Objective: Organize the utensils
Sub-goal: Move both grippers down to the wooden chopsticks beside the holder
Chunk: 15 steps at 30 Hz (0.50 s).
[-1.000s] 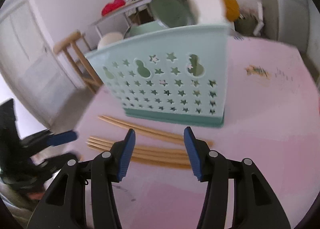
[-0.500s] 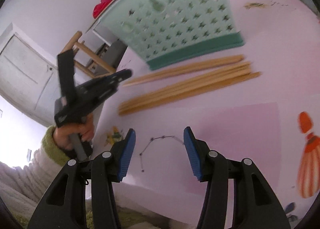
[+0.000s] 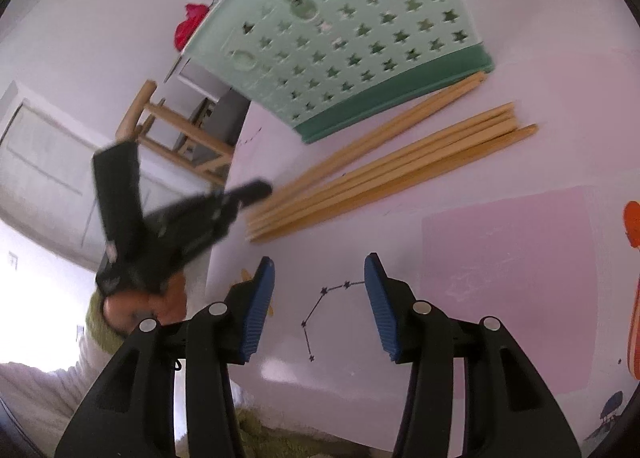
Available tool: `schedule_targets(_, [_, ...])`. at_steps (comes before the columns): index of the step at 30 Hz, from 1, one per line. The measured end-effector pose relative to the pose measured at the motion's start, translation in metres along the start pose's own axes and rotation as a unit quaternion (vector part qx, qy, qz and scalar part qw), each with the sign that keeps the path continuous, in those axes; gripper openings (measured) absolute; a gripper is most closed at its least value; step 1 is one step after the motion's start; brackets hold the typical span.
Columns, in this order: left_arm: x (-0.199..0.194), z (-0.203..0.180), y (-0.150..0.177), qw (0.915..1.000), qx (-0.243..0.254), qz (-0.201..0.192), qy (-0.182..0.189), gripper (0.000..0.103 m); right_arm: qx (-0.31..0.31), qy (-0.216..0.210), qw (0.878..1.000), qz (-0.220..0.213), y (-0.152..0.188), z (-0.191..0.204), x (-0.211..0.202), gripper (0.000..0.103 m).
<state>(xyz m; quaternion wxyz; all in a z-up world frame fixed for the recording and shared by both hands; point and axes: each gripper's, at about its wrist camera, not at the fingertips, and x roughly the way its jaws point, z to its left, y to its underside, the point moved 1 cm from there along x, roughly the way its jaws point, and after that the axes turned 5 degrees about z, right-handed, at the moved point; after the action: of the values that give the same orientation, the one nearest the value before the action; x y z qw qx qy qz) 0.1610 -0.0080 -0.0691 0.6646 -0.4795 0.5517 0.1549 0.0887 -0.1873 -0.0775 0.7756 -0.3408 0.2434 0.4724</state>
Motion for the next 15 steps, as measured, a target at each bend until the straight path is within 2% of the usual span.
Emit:
schedule_targets(9, [-0.01,-0.019,0.024,0.9977,-0.021,0.012,0.063,0.004,0.09,0.016,0.996,-0.008,-0.006,-0.019,0.002,0.035])
schedule_targets(15, [-0.016,-0.041,0.044,0.9929,-0.04,0.02,0.11,0.004,0.113,0.033,0.993,-0.019,-0.002,-0.022,0.001,0.029])
